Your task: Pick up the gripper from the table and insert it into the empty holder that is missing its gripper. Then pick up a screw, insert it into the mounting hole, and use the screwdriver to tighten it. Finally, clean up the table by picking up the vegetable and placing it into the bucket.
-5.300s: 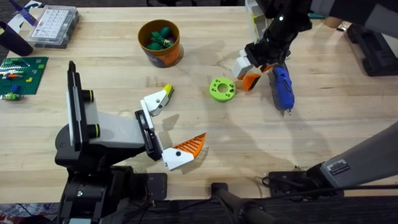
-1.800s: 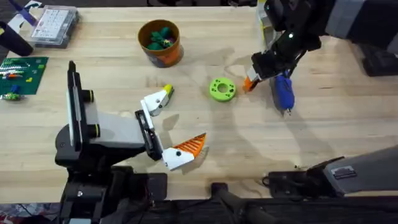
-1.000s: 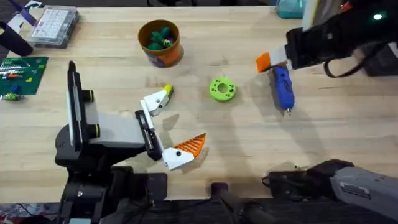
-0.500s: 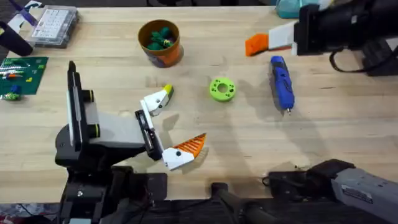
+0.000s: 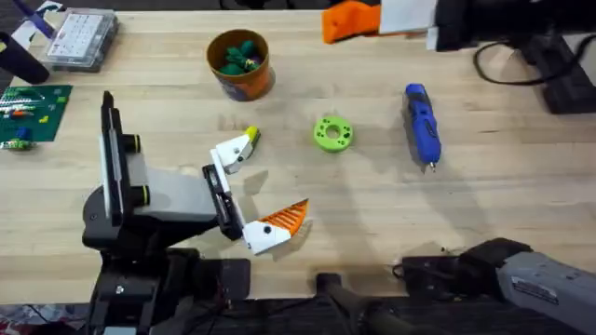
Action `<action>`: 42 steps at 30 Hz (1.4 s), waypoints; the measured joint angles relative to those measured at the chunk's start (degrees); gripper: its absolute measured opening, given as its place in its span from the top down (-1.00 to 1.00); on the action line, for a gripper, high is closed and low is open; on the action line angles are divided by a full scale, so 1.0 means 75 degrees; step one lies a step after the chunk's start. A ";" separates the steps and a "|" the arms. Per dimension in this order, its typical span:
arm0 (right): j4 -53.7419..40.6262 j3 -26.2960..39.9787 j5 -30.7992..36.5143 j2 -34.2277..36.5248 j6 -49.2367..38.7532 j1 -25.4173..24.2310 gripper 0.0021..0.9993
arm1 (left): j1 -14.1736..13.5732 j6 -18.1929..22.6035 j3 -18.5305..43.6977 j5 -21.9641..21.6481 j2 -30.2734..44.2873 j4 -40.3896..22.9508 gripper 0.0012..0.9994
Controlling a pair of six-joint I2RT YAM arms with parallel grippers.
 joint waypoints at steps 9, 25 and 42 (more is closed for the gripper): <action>0.3194 -0.1774 -0.2049 -0.0018 0.1151 -0.0526 0.98 | 0.0000 0.0000 0.0000 0.0000 0.0002 -0.0003 -0.98; 1.0861 -0.5145 -0.4909 0.0526 0.6036 -0.1768 0.98 | 0.0000 0.0000 0.0000 0.0000 0.0002 -0.0003 -0.98; 1.0691 -0.5227 -0.7101 0.1968 0.6872 -0.1568 0.98 | 0.0000 0.0000 0.0000 0.0000 0.0002 -0.0003 -0.98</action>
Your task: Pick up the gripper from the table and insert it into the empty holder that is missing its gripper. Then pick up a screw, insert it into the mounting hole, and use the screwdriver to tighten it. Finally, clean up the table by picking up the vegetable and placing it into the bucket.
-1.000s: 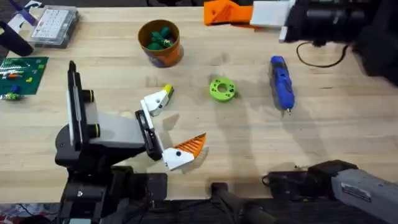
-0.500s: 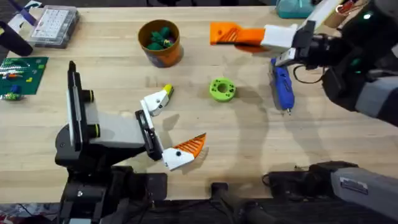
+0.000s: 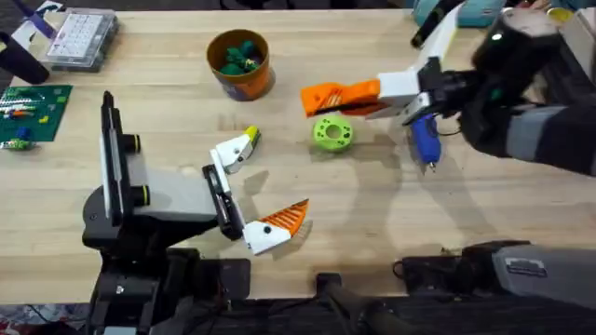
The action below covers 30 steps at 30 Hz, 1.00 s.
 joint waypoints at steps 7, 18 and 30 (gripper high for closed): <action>0.0110 0.0000 -0.0283 0.1005 0.0014 0.0534 0.98 | 0.0000 0.0000 0.0000 0.0000 -0.0002 0.0000 -0.98; 0.3003 -0.0035 -0.0437 0.1807 0.1266 0.0884 0.98 | 0.0000 -0.0002 0.0000 0.0000 0.0000 0.0000 -0.98; 0.3858 -0.0727 -0.0409 0.2132 0.2395 0.0884 0.98 | 0.0000 0.0000 0.0000 0.0000 -0.0003 0.0000 -0.98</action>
